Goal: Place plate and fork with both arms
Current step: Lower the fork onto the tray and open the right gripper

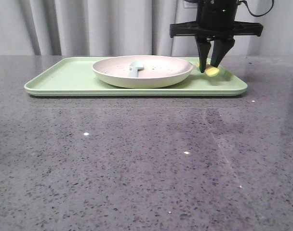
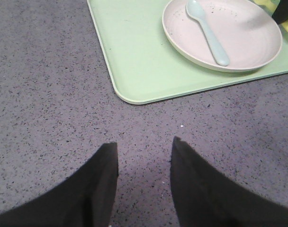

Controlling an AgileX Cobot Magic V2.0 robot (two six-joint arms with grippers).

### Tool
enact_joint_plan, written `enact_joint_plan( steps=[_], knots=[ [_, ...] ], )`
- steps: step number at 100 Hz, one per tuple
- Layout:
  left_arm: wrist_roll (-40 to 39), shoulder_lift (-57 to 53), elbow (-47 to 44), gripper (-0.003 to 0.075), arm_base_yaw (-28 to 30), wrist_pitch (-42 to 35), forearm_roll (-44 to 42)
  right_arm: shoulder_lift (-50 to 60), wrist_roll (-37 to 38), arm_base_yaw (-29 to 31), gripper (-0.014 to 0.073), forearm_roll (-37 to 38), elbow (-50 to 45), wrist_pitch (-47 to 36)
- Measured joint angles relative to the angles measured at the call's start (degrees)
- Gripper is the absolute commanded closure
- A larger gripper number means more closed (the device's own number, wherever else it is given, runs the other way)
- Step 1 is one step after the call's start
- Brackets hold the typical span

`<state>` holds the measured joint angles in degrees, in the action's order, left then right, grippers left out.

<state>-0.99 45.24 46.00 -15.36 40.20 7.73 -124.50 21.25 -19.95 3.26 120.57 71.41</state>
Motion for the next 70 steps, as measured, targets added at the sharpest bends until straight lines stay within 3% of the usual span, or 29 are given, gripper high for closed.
enact_joint_plan(
  steps=[48,70],
  knots=[
    [0.0,0.0,0.0,0.0447,0.0,0.0,0.0,0.0,0.0,0.0,0.0576,0.0,0.0,0.0],
    [0.0,0.0,0.0,0.0447,0.0,0.0,0.0,0.0,0.0,0.0,0.0272,0.0,0.0,0.0]
  ],
)
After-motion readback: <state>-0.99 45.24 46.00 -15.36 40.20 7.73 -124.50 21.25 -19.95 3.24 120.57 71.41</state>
